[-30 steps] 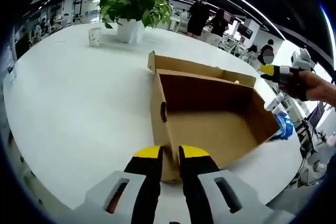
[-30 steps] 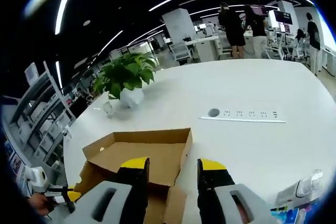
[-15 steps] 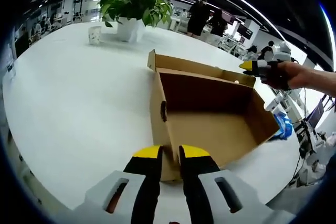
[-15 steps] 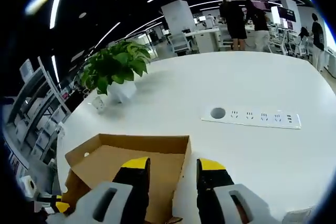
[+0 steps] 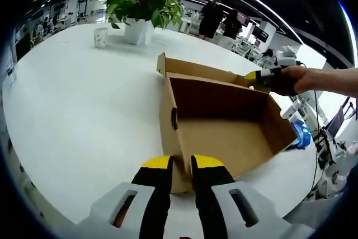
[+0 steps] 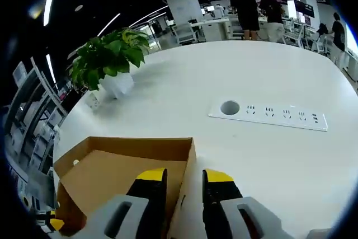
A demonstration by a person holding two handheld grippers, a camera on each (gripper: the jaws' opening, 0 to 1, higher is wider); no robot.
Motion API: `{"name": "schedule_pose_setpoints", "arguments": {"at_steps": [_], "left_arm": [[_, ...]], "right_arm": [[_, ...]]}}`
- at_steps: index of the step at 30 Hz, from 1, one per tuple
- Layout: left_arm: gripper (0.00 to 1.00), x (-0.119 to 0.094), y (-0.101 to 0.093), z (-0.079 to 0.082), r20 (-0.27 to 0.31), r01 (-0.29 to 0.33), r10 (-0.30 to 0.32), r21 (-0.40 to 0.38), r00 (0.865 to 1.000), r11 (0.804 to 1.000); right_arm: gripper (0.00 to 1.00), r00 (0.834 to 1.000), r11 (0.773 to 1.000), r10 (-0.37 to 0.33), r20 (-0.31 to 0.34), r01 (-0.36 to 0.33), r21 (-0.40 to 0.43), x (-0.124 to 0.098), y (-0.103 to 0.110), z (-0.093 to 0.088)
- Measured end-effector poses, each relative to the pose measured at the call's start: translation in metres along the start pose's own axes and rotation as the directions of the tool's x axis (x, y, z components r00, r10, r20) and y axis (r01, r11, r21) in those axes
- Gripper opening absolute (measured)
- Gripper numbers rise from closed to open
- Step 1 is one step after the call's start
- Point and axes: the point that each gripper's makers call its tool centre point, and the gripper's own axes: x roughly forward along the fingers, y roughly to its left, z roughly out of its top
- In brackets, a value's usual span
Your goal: Operate the shoe box by opening the lid, removing the specified soft item, and placing it in the target area until the item is outside and the box remains undamaged.
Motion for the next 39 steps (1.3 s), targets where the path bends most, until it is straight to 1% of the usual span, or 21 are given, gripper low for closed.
{"name": "schedule_pose_setpoints", "arguments": {"at_steps": [2,3,5,6,8,12,16,26,30,34,39], "left_arm": [[0.12,0.001,0.0,0.0,-0.001,-0.001,0.001,0.009,1.0,1.0],[0.12,0.001,0.0,0.0,-0.001,-0.002,0.002,0.009,1.0,1.0],[0.12,0.002,0.0,0.0,0.0,-0.001,0.001,0.007,1.0,1.0],[0.12,0.002,0.0,0.0,0.0,-0.002,0.002,0.006,1.0,1.0],[0.12,0.002,0.0,0.0,0.001,-0.004,0.004,0.001,1.0,1.0],[0.12,0.002,0.0,-0.001,0.0,-0.005,0.005,0.008,1.0,1.0],[0.12,0.002,0.0,-0.001,-0.002,-0.009,0.009,0.014,1.0,1.0],[0.11,0.002,0.0,-0.001,-0.004,-0.019,0.019,0.023,1.0,1.0],[0.1,0.002,0.0,-0.001,-0.007,-0.026,0.026,0.033,1.0,0.999],[0.1,0.001,0.0,-0.001,-0.008,-0.029,0.03,0.038,1.0,0.999],[0.1,0.0,0.0,-0.001,-0.01,-0.032,0.032,0.044,0.999,0.999]], "right_arm": [[0.12,1.0,1.0,-0.004,-0.003,0.004,0.02,0.001,0.0,-0.001],[0.08,1.0,1.0,-0.009,-0.004,0.009,0.02,0.001,0.001,-0.001],[0.01,0.999,0.999,-0.023,-0.033,0.024,0.021,0.003,0.0,-0.003],[0.0,0.999,0.999,-0.037,-0.033,0.038,0.022,0.003,-0.001,-0.002],[0.0,0.998,0.998,-0.059,-0.039,0.059,0.014,0.002,-0.001,-0.002],[0.0,0.997,0.997,-0.066,-0.039,0.067,0.023,-0.002,-0.001,0.002],[0.0,0.997,0.998,-0.07,-0.032,0.07,-0.003,-0.008,0.001,0.008],[0.0,0.997,0.997,-0.071,-0.013,0.07,-0.044,-0.034,0.004,0.014],[0.0,0.998,0.994,-0.067,0.005,0.067,-0.087,-0.043,0.005,0.022],[0.0,0.998,0.986,-0.061,0.029,0.065,-0.154,-0.054,0.008,0.029],[0.0,0.997,0.975,-0.058,0.054,0.068,-0.21,-0.069,0.013,0.03]]}}
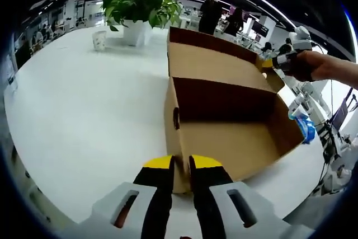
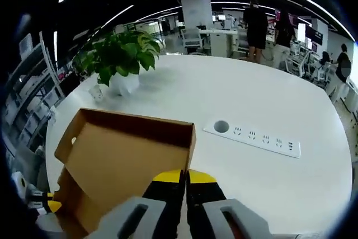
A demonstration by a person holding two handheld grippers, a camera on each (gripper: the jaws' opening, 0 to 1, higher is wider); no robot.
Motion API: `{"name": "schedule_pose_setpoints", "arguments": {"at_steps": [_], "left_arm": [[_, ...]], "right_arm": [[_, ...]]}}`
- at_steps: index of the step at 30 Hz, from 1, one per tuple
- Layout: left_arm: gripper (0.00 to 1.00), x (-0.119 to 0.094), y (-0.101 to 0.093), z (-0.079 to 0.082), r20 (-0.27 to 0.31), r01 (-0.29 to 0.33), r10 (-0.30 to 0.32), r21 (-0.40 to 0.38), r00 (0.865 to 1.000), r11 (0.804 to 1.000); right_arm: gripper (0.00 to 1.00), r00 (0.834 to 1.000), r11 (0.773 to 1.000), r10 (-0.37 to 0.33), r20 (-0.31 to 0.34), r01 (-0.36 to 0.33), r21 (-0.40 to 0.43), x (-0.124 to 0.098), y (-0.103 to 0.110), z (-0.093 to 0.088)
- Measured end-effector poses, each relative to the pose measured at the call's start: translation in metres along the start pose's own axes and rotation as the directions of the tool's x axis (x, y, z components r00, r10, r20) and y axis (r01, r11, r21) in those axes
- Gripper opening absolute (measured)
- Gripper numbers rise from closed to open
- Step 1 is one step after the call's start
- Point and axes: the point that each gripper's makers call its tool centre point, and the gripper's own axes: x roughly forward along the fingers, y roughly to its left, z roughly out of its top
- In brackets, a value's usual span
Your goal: Operate the shoe box by opening the lid, removing the specified soft item, and placing it in the target area until the item is outside and the box remains undamaged.
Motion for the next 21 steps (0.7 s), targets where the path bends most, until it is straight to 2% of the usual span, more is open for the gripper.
{"name": "schedule_pose_setpoints", "arguments": {"at_steps": [10,12,21], "left_arm": [[0.08,-0.001,0.001,-0.001,-0.005,-0.008,0.008,0.005,1.0,1.0],[0.08,-0.001,0.0,-0.001,-0.008,-0.01,0.01,0.006,1.0,1.0],[0.08,-0.003,0.0,-0.002,-0.011,-0.009,0.009,0.009,1.0,1.0]], "right_arm": [[0.0,0.999,0.992,-0.014,0.051,0.02,-0.128,-0.033,0.011,0.005],[0.0,0.998,0.987,-0.017,0.065,0.027,-0.156,-0.045,0.019,0.003],[0.0,0.991,0.98,-0.006,0.135,0.033,-0.198,-0.072,0.025,0.0]]}}
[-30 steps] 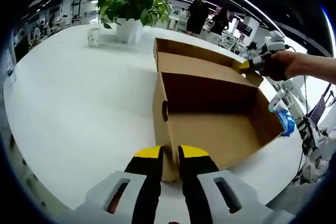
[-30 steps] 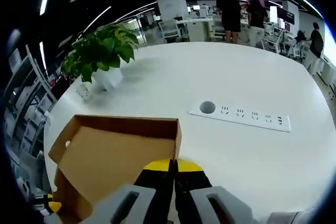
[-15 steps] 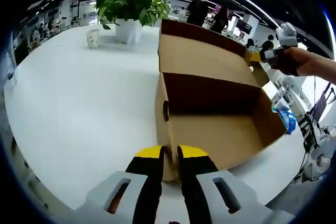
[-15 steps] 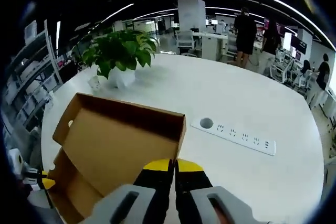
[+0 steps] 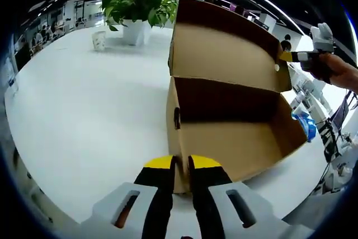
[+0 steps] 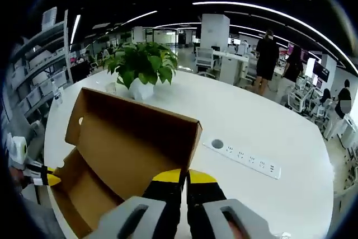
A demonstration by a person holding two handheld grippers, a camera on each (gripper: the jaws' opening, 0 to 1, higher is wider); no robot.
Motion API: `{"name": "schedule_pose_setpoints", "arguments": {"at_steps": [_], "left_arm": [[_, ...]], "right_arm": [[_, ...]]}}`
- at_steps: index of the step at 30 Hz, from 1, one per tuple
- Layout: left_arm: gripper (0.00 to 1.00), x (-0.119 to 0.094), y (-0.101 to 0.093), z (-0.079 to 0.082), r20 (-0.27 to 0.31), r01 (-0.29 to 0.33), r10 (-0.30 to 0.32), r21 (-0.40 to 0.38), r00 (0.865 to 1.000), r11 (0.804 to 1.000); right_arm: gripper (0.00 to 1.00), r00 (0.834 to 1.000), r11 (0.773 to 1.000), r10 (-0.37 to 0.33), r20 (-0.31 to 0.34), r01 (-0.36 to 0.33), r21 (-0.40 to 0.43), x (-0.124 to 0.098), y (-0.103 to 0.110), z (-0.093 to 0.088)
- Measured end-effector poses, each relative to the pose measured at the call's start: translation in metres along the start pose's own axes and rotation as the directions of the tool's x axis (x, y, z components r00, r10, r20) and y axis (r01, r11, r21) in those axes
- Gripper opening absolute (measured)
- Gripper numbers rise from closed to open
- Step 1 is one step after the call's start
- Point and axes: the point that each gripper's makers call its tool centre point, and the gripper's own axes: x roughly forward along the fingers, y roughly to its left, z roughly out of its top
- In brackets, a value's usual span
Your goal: Operate the shoe box by opening the lid, removing the specified soft item, and placing it in the target area until the item is outside and the box remains undamaged.
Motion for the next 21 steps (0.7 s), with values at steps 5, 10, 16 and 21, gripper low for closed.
{"name": "schedule_pose_setpoints", "arguments": {"at_steps": [5,10,16,21], "left_arm": [[0.08,0.0,0.0,0.0,-0.001,0.0,0.0,-0.002,1.0,1.0],[0.08,-0.001,-0.001,-0.001,0.001,-0.005,0.005,-0.003,1.0,1.0],[0.1,-0.001,-0.004,0.0,0.003,0.004,-0.004,-0.006,1.0,1.0],[0.1,-0.001,-0.004,0.001,0.007,0.01,-0.009,-0.012,1.0,1.0]], "right_arm": [[0.0,1.0,1.0,-0.005,0.015,0.005,-0.028,-0.015,0.004,-0.003],[0.0,0.998,0.994,0.009,0.066,-0.001,-0.112,-0.029,0.014,0.0],[0.0,0.998,0.99,0.012,0.065,-0.003,-0.142,-0.042,0.023,-0.011],[0.0,0.997,0.993,0.002,0.076,0.007,-0.119,-0.051,0.027,-0.02]]}}
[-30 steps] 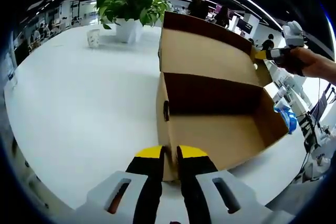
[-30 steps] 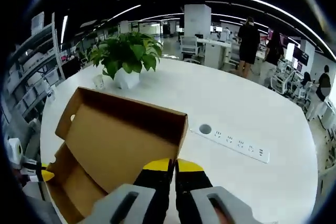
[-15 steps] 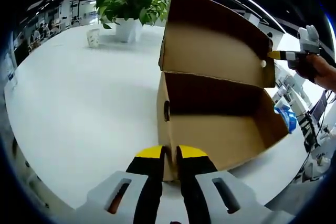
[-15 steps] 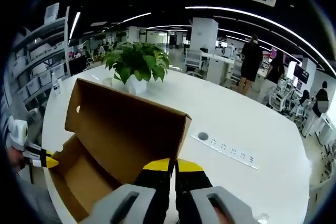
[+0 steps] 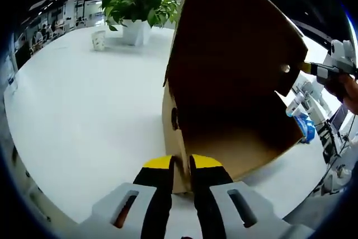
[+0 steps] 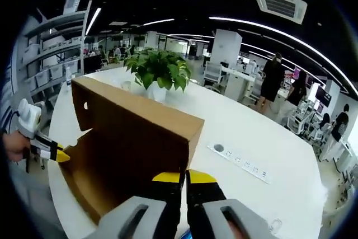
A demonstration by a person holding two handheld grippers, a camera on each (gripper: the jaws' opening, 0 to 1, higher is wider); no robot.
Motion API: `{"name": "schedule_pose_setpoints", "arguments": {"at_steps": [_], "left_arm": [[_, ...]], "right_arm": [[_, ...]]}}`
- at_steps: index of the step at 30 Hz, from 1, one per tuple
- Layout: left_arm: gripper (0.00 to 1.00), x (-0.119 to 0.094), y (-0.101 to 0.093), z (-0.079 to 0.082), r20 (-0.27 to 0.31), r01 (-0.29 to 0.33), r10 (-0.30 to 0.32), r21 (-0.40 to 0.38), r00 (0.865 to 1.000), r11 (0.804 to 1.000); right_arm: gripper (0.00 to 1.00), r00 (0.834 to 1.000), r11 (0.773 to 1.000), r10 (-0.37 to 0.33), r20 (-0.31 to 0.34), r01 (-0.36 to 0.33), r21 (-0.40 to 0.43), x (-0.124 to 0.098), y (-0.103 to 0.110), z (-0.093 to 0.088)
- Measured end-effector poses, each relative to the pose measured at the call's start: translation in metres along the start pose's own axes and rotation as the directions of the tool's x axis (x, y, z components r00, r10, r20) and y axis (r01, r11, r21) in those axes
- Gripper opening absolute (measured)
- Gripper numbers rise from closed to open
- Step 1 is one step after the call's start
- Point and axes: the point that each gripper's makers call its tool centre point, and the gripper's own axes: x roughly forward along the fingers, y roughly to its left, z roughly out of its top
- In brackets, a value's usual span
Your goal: Operate the shoe box by opening the lid, removing the specified soft item, and placing it in the target area until the item is outside and the box remains undamaged.
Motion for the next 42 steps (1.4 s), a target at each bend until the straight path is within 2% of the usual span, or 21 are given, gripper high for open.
{"name": "schedule_pose_setpoints", "arguments": {"at_steps": [10,16,21,26,35,42], "left_arm": [[0.11,-0.002,-0.001,0.0,0.004,0.009,-0.009,0.013,1.0,1.0],[0.11,0.0,-0.001,0.0,0.006,0.01,-0.01,0.021,1.0,1.0],[0.12,0.002,-0.002,0.0,0.009,0.031,-0.031,0.022,0.999,0.999],[0.13,0.002,-0.004,0.0,-0.025,0.052,-0.051,0.049,0.998,0.997],[0.14,0.002,-0.01,-0.003,-0.051,0.094,-0.091,0.075,0.995,0.993],[0.15,0.002,-0.01,-0.003,-0.047,0.122,-0.12,0.055,0.992,0.991]], "right_arm": [[0.0,0.999,0.999,-0.03,0.014,0.03,0.03,-0.009,0.007,-0.011],[0.0,0.999,0.998,-0.04,0.017,0.039,0.049,-0.016,0.014,-0.025],[0.0,0.998,0.995,-0.059,0.02,0.057,0.08,-0.02,0.015,-0.035],[0.0,0.997,0.994,-0.068,0.023,0.066,0.091,-0.025,0.019,-0.04],[0.0,0.996,0.99,-0.083,0.038,0.078,0.116,-0.033,0.016,-0.048],[0.0,0.995,0.987,-0.093,0.036,0.088,0.136,-0.037,0.018,-0.059]]}}
